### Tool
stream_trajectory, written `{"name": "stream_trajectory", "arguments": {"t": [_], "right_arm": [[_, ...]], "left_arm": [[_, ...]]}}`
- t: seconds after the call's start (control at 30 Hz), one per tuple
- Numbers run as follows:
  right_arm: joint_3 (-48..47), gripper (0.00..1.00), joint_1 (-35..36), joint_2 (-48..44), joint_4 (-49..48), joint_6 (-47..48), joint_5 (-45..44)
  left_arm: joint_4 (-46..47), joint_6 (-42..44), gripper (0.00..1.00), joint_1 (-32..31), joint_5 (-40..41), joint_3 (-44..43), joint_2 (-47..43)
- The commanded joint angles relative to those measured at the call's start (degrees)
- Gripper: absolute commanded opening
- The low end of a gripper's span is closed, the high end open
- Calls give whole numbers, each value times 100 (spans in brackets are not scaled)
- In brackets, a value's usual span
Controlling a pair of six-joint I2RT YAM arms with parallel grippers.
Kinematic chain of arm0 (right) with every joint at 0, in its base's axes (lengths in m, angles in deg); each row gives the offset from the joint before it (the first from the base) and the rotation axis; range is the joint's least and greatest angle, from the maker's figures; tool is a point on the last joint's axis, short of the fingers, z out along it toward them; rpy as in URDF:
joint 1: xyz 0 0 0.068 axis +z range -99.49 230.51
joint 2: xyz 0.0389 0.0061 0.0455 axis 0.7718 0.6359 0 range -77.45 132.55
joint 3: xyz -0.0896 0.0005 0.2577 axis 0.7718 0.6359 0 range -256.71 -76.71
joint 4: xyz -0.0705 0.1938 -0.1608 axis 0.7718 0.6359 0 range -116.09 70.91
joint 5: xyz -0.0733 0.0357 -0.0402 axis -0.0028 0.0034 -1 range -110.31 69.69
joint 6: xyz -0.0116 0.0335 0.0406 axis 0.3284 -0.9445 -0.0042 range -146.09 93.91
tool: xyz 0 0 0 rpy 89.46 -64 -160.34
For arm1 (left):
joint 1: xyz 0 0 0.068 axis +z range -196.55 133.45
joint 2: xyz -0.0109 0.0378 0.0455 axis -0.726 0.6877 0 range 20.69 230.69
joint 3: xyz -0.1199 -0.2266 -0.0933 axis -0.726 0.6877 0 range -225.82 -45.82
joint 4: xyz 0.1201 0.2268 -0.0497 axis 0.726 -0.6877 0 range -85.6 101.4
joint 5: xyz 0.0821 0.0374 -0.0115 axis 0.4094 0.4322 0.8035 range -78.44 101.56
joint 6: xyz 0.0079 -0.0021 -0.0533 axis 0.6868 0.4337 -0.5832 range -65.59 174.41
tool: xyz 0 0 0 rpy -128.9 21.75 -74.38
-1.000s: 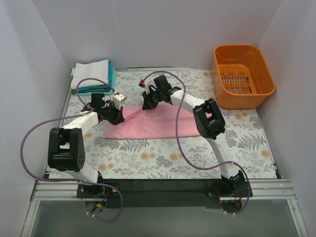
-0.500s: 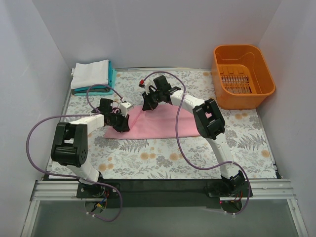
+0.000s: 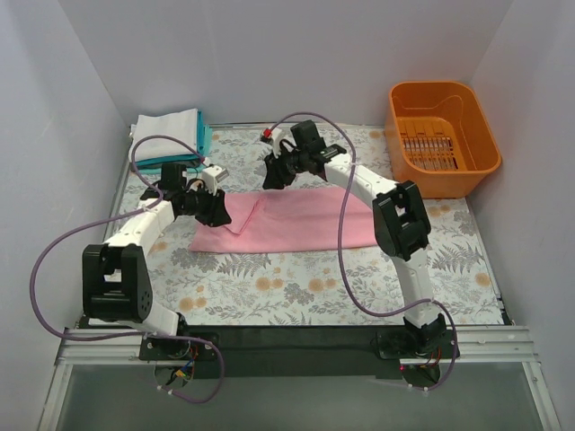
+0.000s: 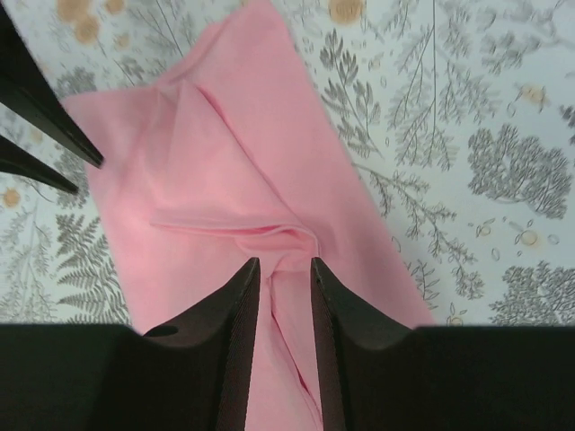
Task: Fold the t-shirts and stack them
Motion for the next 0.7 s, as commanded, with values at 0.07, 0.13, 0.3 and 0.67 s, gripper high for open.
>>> {"name": "stream_trajectory", "arguments": {"t": [0.07, 0.13, 0.3, 0.67], "right_arm": [[-688, 28, -13, 67, -146, -462, 522], [-962, 27, 4, 418, -164, -683, 698], [-1051, 27, 92, 920, -523, -1298, 944], [-427, 25, 66, 1291, -718, -1229, 461]], "left_arm": [[527, -832, 24, 13, -38, -127, 317], [755, -1166, 23, 13, 84, -136, 459], [1099, -1448, 31, 22, 428, 4, 749], [1232, -1861, 30, 197, 982, 321, 1461]]}}
